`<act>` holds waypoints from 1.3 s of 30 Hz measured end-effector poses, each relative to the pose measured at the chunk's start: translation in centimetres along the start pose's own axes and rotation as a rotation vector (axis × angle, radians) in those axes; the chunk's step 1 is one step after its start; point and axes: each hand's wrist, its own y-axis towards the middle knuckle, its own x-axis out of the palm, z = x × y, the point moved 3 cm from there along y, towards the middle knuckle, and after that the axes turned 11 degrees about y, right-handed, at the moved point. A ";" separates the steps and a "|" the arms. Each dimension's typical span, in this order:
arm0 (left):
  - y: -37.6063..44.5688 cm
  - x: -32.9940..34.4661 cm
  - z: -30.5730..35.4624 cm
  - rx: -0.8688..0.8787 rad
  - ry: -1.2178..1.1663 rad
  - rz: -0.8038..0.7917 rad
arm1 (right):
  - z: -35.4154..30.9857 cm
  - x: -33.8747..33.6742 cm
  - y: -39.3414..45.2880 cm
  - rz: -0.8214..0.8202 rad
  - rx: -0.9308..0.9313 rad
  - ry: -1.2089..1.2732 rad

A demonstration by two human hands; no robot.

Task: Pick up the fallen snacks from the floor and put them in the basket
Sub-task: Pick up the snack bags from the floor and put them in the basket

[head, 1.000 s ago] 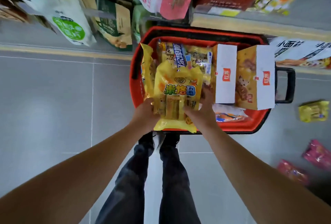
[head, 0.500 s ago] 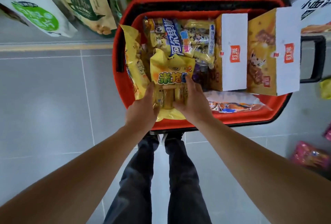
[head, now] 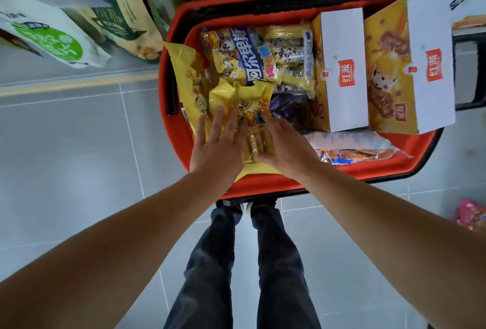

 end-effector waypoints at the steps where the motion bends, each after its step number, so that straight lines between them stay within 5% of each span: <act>1: 0.4 0.1 0.3 0.001 0.008 -0.011 | 0.1 0.0 0.0 0.008 0.006 -0.018; 9: 0.6 0.4 -0.9 0.025 0.048 -0.051 | -0.9 -0.2 -1.2 0.034 0.043 -0.046; 22: -9.5 -15.6 1.3 0.095 -0.113 -0.089 | -2.6 -8.2 -21.8 0.259 0.239 0.152; 29: -14.0 -24.9 13.4 0.278 -0.103 0.050 | 3.7 -11.3 -34.8 0.458 0.427 0.361; 39: -19.4 -31.2 37.8 0.393 -0.159 0.028 | 19.0 -13.3 -53.8 0.616 0.540 0.470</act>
